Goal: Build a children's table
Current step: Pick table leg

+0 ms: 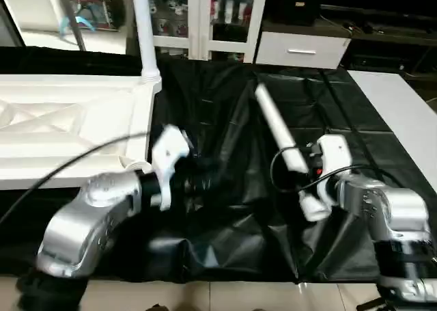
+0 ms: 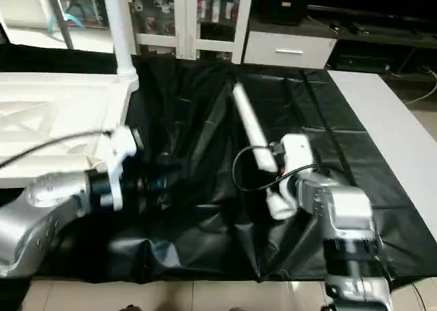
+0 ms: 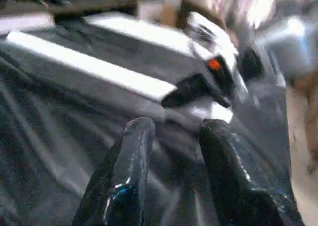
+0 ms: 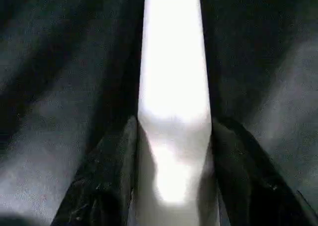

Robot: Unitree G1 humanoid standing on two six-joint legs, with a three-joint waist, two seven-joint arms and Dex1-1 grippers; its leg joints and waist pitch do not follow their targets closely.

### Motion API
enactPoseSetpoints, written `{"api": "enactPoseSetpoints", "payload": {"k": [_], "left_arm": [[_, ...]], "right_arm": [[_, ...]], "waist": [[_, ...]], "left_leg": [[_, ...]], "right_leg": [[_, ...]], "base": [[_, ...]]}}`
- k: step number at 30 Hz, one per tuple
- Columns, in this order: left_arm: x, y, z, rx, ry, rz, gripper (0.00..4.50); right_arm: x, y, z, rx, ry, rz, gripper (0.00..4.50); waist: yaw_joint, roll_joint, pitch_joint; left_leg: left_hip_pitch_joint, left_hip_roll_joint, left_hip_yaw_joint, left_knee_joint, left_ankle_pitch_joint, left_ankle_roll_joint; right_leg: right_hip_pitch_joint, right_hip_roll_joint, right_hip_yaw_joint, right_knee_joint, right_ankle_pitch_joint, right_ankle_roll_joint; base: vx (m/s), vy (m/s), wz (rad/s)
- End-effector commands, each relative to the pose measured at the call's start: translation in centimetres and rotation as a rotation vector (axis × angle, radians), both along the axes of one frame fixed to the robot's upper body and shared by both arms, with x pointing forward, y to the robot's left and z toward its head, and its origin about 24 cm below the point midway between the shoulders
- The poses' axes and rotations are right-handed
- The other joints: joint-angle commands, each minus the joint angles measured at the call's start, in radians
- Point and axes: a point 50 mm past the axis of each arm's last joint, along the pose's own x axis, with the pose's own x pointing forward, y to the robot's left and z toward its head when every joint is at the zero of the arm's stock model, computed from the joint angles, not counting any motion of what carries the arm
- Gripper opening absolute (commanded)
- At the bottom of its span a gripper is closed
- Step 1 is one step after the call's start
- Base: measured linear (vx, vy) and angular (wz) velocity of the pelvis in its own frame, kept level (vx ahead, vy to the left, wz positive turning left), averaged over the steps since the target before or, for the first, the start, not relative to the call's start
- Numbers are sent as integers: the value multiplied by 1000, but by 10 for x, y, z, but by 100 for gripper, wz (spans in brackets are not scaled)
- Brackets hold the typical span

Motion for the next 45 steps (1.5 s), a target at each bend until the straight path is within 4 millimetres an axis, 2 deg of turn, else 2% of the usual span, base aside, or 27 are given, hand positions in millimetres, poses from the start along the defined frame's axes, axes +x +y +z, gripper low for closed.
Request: {"api": "enactPoseSetpoints", "payload": {"k": [1,3,4,6,7,9,11,16,17,21,22,23,29,33,36,38,39,42,45], "left_arm": [[5,-3,7,-78,36,33,222],[6,-12,11,-145,75,25,242],[7,-17,13,-185,103,31,255],[10,-21,17,-226,129,44,267],[17,-27,24,-297,156,69,280],[24,-31,32,-376,177,97,292],[29,-36,43,-451,189,91,316],[34,-41,64,-591,222,56,337],[35,-41,65,-599,232,57,356],[36,-40,66,-593,257,67,376],[37,-40,63,-585,275,80,397],[38,-38,59,-567,286,111,404],[40,-38,60,-580,311,140,447],[44,-37,60,-594,339,178,450],[48,-34,57,-600,353,227,450],[50,-32,58,-611,351,255,450],[50,-32,58,-611,351,255,450],[54,-28,57,-578,330,320,450],[61,-20,56,-595,315,406,450]], "right_arm": [[2,-2,30,81,-199,48,187],[-2,3,40,201,-247,119,184],[-6,6,44,262,-271,165,184],[-9,11,49,321,-296,223,184],[-16,18,54,392,-309,315,184],[-22,24,58,465,-309,395,184],[-27,29,61,513,-314,451,183],[-33,37,66,565,-313,539,183],[-33,38,66,567,-313,546,183],[-36,40,67,571,-312,573,183],[-36,40,67,574,-316,575,183],[-36,39,68,561,-325,567,183],[-40,41,68,530,-327,595,183],[-46,46,69,531,-323,644,183],[-45,48,68,466,-344,631,183],[-39,49,67,342,-396,596,182],[-39,49,67,342,-396,596,182],[-32,50,69,243,-460,537,182],[-24,54,70,-44,-572,524,182]], "waist": [[6,-6,-60],[4,-11,-58],[7,-10,-59],[6,-14,-58],[7,-18,-59],[13,-17,-58],[16,-25,-59],[22,-25,-59],[25,-26,-59],[31,-26,-59],[32,-25,-59],[34,-24,-60],[36,-29,-60],[35,-29,-59],[33,-28,-58],[34,-25,-60],[34,-25,-60],[33,-23,-61],[29,-23,-61]], "left_leg": [[0,55,-11,-74,-73,-2],[-2,54,-10,-74,-70,13],[-2,55,-11,-72,-74,21],[-5,55,-11,-71,-63,36],[-4,55,-10,-68,-65,42],[-1,55,-11,-66,-73,52],[-3,56,-13,-67,-57,52],[-4,54,-13,-66,-51,40],[-3,54,-12,-65,-45,39],[-2,54,-13,-66,-28,36],[-2,54,-13,-66,-29,36],[-2,55,-13,-66,-27,33],[-4,54,-14,-66,-21,32],[-5,54,-14,-66,-31,33],[-6,53,-16,-67,-44,30],[-5,56,-17,-65,-37,25],[-5,56,-17,-65,-37,25],[-3,56,-16,-66,-23,21],[-4,56,-17,-66,-21,8]], "right_leg": [[54,-79,52,-66,-138,-192],[54,-76,52,-66,-134,-196],[55,-78,51,-64,-134,-202],[55,-77,51,-67,-130,-207],[55,-77,51,-69,-138,-212],[55,-78,49,-74,-144,-223],[57,-79,47,-73,-157,-213],[55,-78,46,-76,-187,-193],[54,-77,46,-77,-184,-188],[54,-76,46,-75,-171,-179],[54,-76,46,-77,-173,-174],[54,-77,46,-76,-171,-173],[58,-78,46,-76,-167,-163],[57,-77,45,-79,-184,-158],[57,-77,45,-84,-218,-131],[54,-80,45,-85,-224,-121],[54,-80,45,-85,-224,-121],[52,-75,45,-77,-169,-141],[54,-75,44,-77,-157,-137]], "base": [[0,0,0],[0,0,0],[0,0,0],[0,0,0],[0,0,0],[0,0,0],[0,0,0],[0,0,0],[0,0,0],[0,0,0],[0,0,0],[0,0,0],[0,0,0],[0,0,0],[0,0,0],[0,0,0],[0,0,0],[0,0,0],[0,0,0]]}}
